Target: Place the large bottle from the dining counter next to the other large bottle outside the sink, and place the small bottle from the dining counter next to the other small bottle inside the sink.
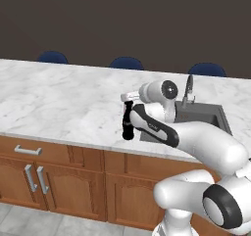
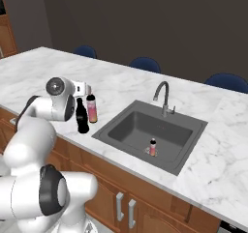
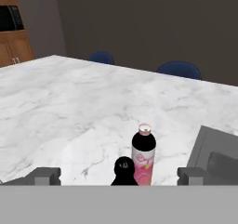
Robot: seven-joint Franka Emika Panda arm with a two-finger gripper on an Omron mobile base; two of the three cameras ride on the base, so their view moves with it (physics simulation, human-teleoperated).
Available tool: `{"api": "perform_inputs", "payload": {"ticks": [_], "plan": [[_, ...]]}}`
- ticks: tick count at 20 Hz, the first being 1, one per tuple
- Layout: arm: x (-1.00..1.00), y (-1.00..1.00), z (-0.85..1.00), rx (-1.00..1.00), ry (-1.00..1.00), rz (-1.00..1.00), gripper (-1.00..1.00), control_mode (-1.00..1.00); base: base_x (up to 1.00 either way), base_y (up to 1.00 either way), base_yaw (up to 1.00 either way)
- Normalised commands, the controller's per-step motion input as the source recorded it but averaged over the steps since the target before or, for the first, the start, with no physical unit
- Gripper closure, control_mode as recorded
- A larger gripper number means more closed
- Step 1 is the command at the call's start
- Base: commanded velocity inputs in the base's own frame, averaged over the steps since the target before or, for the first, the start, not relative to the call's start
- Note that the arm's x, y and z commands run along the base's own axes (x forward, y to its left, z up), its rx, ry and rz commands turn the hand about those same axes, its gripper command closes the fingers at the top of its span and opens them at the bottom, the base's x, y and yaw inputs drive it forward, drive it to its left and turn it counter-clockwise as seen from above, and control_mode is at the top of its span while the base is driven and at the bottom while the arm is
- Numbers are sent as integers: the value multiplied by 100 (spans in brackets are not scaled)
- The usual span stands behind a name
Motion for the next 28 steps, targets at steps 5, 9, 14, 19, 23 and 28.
{"api": "perform_inputs", "payload": {"ticks": [5, 9, 14, 19, 23, 28], "plan": [[0, 0, 0, 0, 6, 0, -100, -100, 0, 0, 0], [-17, -2, -4, 0, 2, 0, -100, -100, 0, 0, 0], [-17, -13, -19, 0, 4, 0, -100, -100, 0, 0, 0], [-14, -19, -36, -3, 8, 0, -100, -100, 0, 0, 0], [-1, -14, -21, -5, 8, 0, -100, -100, 0, 0, 0], [-3, -10, -2, -1, 4, 0, -100, -100, 0, 0, 0]]}}
